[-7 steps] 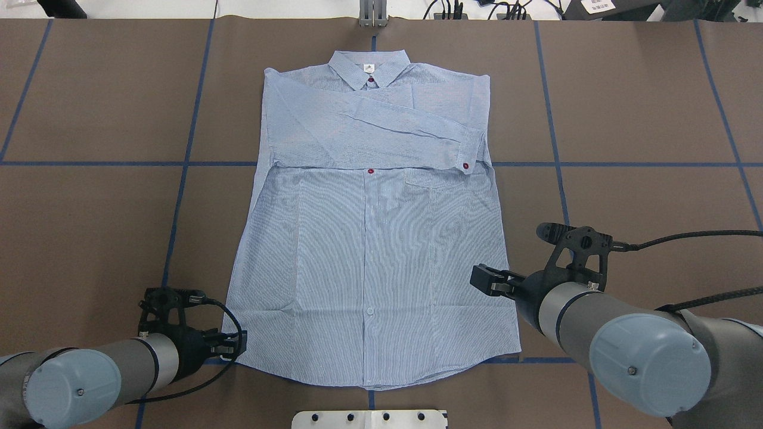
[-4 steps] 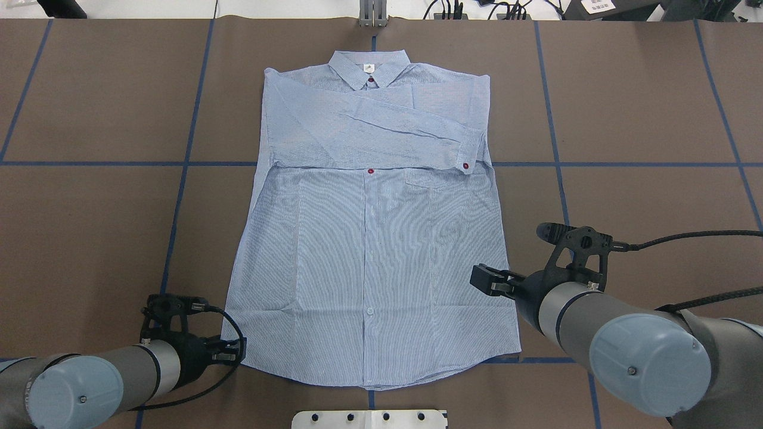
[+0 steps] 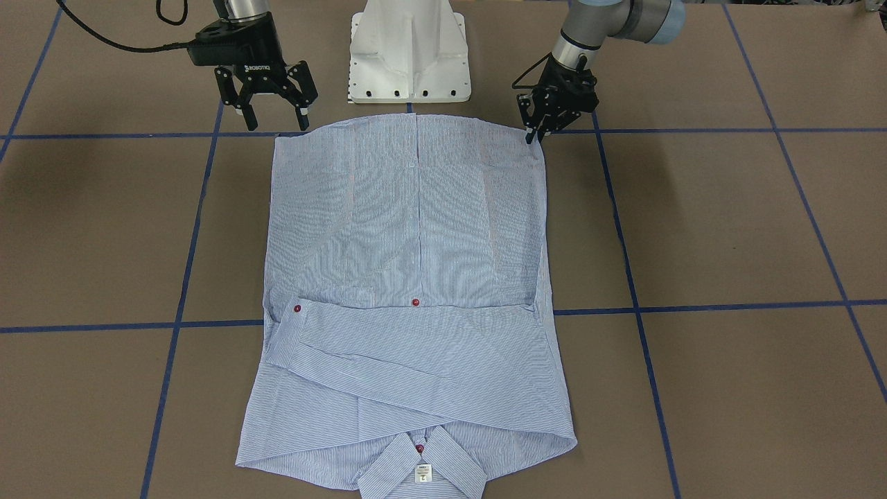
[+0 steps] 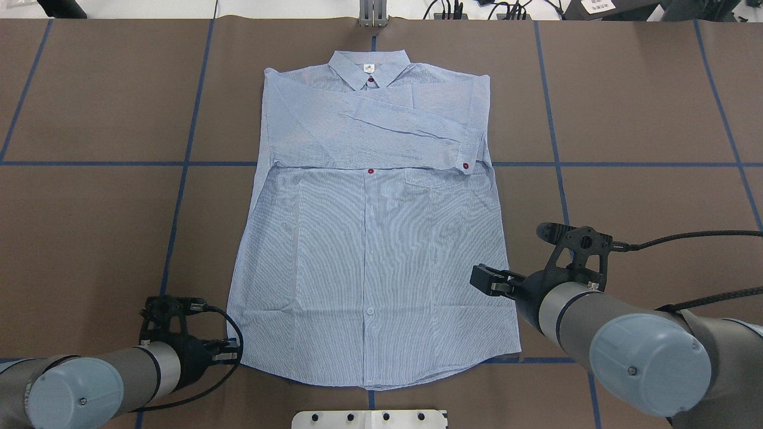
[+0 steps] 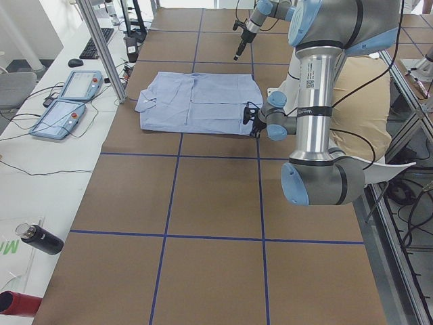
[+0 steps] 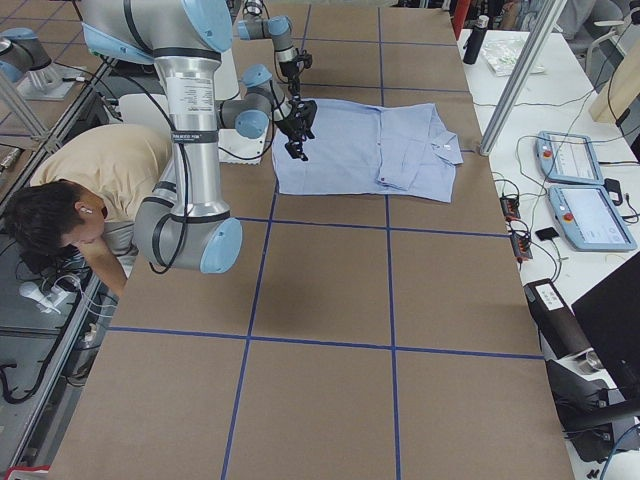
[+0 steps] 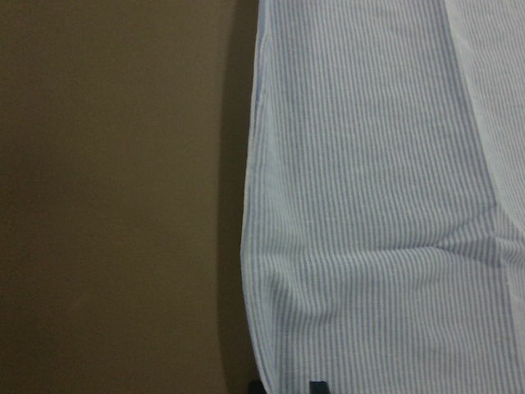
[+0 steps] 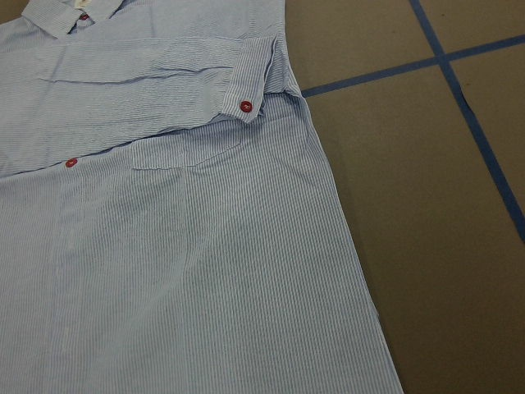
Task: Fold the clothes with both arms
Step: 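Grasp the two hem corners nearest the robot with both grippers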
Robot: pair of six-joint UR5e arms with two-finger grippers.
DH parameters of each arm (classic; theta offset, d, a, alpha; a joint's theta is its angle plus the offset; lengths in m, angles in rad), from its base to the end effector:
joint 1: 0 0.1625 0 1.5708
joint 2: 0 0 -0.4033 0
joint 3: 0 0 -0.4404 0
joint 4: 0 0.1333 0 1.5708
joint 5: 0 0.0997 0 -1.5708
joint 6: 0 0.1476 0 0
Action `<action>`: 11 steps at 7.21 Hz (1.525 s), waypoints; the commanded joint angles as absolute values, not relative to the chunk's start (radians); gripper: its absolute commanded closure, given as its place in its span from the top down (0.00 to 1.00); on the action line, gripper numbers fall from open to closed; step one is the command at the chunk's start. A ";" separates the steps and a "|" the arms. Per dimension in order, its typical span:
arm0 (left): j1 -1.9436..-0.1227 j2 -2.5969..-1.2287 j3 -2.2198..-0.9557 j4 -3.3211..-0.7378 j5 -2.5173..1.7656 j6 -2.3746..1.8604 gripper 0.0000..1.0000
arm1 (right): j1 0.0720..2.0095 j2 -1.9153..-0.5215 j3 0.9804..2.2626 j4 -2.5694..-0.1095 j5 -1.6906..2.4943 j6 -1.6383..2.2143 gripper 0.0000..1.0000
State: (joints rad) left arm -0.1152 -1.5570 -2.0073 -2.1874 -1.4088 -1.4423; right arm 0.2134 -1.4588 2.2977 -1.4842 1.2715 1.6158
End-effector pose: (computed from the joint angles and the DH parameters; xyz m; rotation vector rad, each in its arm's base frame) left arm 0.5503 -0.2218 0.3730 0.2721 1.0113 -0.0721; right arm -0.4630 -0.2812 0.2408 0.3558 -0.8968 0.3766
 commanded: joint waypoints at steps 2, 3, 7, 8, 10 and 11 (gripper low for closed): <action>-0.117 -1.559 -2.020 -2.186 -1.410 -1.445 0.00 | 0.213 -1.628 2.287 -1.216 1.275 1.606 1.00; -0.117 -1.559 -2.022 -2.187 -1.410 -1.445 0.00 | 0.209 -1.666 2.264 -1.160 1.267 1.614 1.00; -0.115 -1.568 -2.034 -2.187 -1.405 -1.445 0.00 | 0.132 -1.652 2.149 -1.158 1.138 1.674 0.56; -0.115 -1.566 -2.034 -2.187 -1.378 -1.445 0.00 | 0.114 -1.652 2.131 -1.158 1.132 1.683 0.51; -0.115 -1.566 -2.036 -2.189 -1.367 -1.445 0.00 | 0.072 -1.652 2.120 -1.160 1.111 1.750 0.45; -0.114 -1.563 -2.037 -2.189 -1.352 -1.445 0.00 | 0.048 -1.654 2.114 -1.160 1.091 1.785 0.46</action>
